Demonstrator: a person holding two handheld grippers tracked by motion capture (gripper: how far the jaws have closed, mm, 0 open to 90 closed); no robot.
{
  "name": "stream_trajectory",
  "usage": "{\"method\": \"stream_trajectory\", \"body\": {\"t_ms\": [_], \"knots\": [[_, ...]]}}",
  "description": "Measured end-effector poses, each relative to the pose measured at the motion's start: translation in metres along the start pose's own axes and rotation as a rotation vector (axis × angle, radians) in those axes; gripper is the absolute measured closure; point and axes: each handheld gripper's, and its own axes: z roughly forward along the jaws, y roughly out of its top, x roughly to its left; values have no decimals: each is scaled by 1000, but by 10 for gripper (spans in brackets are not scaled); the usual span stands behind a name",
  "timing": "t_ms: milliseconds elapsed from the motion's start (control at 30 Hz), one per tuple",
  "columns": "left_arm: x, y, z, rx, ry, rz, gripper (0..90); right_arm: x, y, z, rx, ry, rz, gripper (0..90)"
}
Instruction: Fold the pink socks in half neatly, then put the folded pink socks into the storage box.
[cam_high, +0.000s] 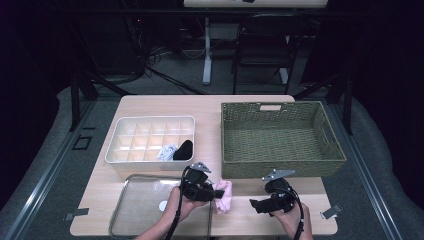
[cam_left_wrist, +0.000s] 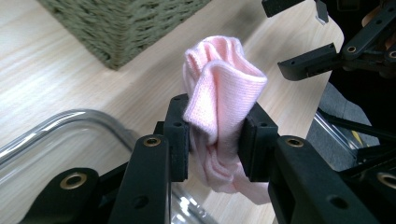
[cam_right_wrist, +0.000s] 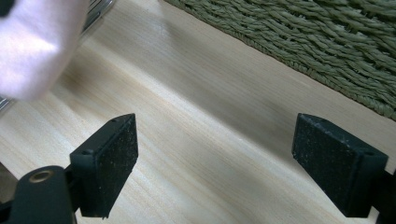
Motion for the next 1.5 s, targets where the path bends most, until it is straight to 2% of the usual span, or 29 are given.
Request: {"method": "stream_trajectory", "body": {"t_ms": [67, 167, 200, 300, 367, 433, 533, 667, 733, 900, 1000, 1067, 1100, 1133, 1267, 1433, 1500], "knots": [[-1, 0, -3, -5, 18, 2, 680, 0, 0, 1, 5, 2, -8, 140], [-2, 0, -8, -9, 21, 10, 680, -1, 1, 1, 23, -8, -22, 140], [-2, 0, -10, -12, 24, 16, 680, 0, 1, 2, 14, 2, -13, 139], [-5, -2, -15, -21, 40, 23, 680, 1, 1, 4, 12, -13, -18, 134], [-6, -4, -19, -25, 30, 30, 679, 1, 1, 4, 36, -32, -32, 121], [-5, -7, -24, -30, 38, 33, 679, 1, 1, 4, 37, -27, -34, 121], [-1, -11, -37, -51, 60, 24, 679, 2, 1, 6, 22, -27, -25, 118], [3, -13, -47, -76, 78, 18, 679, 2, 1, 5, 33, -25, -32, 114], [7, -15, -58, -95, 106, 18, 678, 2, 2, 6, 40, -30, -33, 109], [14, -19, -70, -113, 128, 15, 678, 2, 2, 7, 61, -34, -34, 94], [21, -24, -81, -124, 150, -4, 678, 1, 2, 6, 47, -32, -32, 91], [23, -25, -84, -126, 154, -6, 678, 1, 3, 6, 45, -34, -32, 85], [25, -26, -86, -136, 163, -13, 678, 1, 3, 6, 45, -34, -32, 85], [27, -27, -90, -142, 190, -13, 678, 0, 2, 5, 40, -38, -26, 85], [31, -30, -98, -151, 216, -25, 678, -1, 2, 5, 37, -31, -20, 85], [33, -31, -106, -161, 230, -28, 678, 0, 5, 6, 35, -30, -26, 85], [36, -34, -112, -179, 243, -39, 677, 2, 5, 8, 40, -32, -29, 85]]}}
